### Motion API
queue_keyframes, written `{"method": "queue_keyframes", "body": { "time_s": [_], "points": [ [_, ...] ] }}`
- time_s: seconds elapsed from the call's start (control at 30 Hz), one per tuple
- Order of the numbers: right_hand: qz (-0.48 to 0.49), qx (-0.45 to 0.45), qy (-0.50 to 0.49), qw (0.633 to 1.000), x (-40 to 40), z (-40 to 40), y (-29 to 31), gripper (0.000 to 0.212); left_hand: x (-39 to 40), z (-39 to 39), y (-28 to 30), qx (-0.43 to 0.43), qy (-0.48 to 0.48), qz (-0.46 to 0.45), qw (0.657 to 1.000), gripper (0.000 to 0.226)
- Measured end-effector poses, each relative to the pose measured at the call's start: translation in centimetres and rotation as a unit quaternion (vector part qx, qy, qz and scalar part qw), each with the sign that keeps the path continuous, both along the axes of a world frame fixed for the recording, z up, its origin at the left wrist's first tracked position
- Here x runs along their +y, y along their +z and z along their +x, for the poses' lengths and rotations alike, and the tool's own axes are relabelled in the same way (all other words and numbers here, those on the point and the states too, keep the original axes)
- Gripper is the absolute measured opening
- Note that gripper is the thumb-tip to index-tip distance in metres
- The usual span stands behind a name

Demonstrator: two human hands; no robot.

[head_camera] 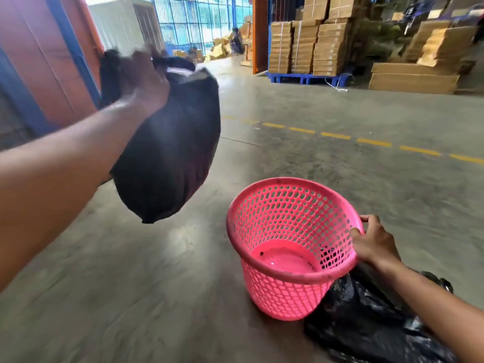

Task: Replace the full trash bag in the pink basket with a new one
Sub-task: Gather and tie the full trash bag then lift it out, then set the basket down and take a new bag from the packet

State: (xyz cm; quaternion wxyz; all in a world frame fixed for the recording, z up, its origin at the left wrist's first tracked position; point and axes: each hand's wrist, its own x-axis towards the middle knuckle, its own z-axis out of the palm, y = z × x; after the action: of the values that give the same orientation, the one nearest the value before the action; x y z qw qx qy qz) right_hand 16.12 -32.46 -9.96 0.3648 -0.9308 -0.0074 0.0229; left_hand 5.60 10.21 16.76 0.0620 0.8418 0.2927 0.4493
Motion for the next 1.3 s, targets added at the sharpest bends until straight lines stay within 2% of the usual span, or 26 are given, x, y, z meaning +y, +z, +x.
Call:
{"method": "queue_keyframes", "body": {
  "time_s": [0.17,0.33,0.47,0.63,0.73,0.8,0.87,0.93,1.1,1.2,1.3],
  "points": [
    [-0.004,-0.002,0.001,1.0,0.1,0.0,0.0,0.03,2.6,-0.7,-8.3,0.081,0.035,-0.109,0.99,0.023],
    [-0.006,-0.005,-0.001,1.0,0.1,0.4,-0.3,0.032,3.4,-2.8,-18.8,0.164,0.042,-0.24,0.956,0.028],
    [-0.01,-0.007,0.004,1.0,0.0,0.7,-0.7,0.031,2.3,-3.5,-24.6,0.23,0.008,-0.258,0.938,0.032],
    [-0.014,-0.018,0.012,1.0,0.0,0.6,-0.5,0.031,2.3,-2.0,-23.2,0.214,-0.021,-0.244,0.946,0.029],
    [-0.014,-0.014,0.013,1.0,-0.1,0.6,-0.4,0.032,2.3,-1.9,-23.4,0.299,-0.028,-0.236,0.924,0.023],
    [-0.017,-0.012,0.019,1.0,-0.2,0.5,-0.2,0.033,1.8,-2.3,-23.7,0.37,-0.01,-0.195,0.908,0.038],
    [-0.014,-0.007,0.025,1.0,-0.2,0.5,0.0,0.034,1.3,-2.4,-23.4,0.396,0.01,-0.136,0.908,0.056],
    [-0.007,-0.002,0.019,1.0,-0.4,0.7,0.1,0.035,0.4,-2.0,-22.2,0.355,0.002,-0.118,0.927,0.061],
    [0.03,0.009,-0.019,0.999,-2.3,2.3,1.6,0.041,-4.3,1.3,-17.5,0.228,-0.129,-0.13,0.956,0.041],
    [0.015,0.011,-0.011,1.0,-4.8,3.8,3.6,0.034,-8.7,3.5,-15.5,0.222,-0.203,-0.069,0.951,0.036],
    [-0.054,0.033,0.037,0.997,-8.7,4.6,5.3,0.025,-12.9,5.1,-15.8,0.259,-0.263,-0.021,0.929,0.042]
  ]
}}
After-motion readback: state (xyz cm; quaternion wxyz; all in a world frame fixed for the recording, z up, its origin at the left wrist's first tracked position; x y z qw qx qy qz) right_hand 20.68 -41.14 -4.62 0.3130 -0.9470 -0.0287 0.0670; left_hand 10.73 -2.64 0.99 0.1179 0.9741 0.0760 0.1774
